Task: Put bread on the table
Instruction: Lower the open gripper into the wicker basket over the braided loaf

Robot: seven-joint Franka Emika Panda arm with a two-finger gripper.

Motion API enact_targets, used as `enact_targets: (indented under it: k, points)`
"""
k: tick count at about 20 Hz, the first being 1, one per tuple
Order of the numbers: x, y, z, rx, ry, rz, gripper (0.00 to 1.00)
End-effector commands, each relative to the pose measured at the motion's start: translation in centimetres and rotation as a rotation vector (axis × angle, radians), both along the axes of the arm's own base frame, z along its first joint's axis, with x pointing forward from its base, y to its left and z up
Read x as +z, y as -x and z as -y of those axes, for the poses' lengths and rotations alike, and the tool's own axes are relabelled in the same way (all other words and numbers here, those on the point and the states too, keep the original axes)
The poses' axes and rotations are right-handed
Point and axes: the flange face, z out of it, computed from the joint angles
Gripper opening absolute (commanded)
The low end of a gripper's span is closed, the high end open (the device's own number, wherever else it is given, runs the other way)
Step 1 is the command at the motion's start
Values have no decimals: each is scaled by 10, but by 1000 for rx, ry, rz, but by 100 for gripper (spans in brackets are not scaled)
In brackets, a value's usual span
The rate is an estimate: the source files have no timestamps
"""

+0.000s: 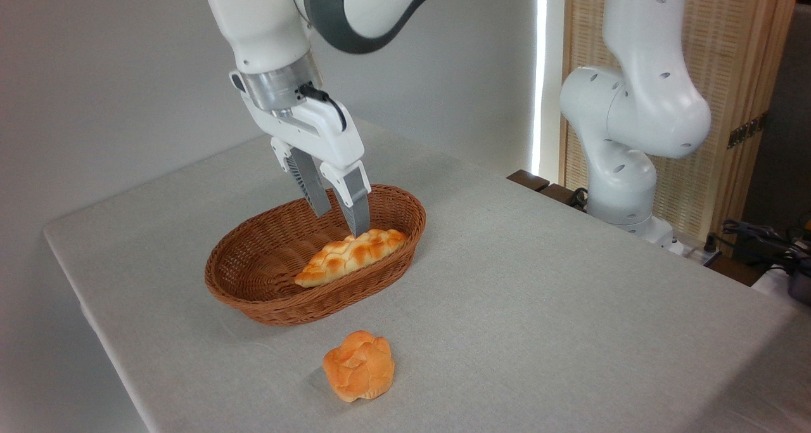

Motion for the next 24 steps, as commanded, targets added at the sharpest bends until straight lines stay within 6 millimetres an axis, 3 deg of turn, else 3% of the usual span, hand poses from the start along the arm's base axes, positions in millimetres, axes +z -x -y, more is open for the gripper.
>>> enact_targets:
  k: [1, 6, 10, 18, 19, 22, 24]
  points:
    - [-21, 13, 15, 29, 6, 17, 100]
    - [-49, 20, 24, 3, -8, 20, 100]
    - [-55, 22, 24, -10, -26, 21, 100]
    - [-88, 29, 43, -22, -75, 46, 99]
    - [-90, 30, 45, -28, -77, 45, 91]
    - [-91, 30, 45, -29, -75, 43, 49]
    - [-91, 30, 45, -33, -75, 41, 35]
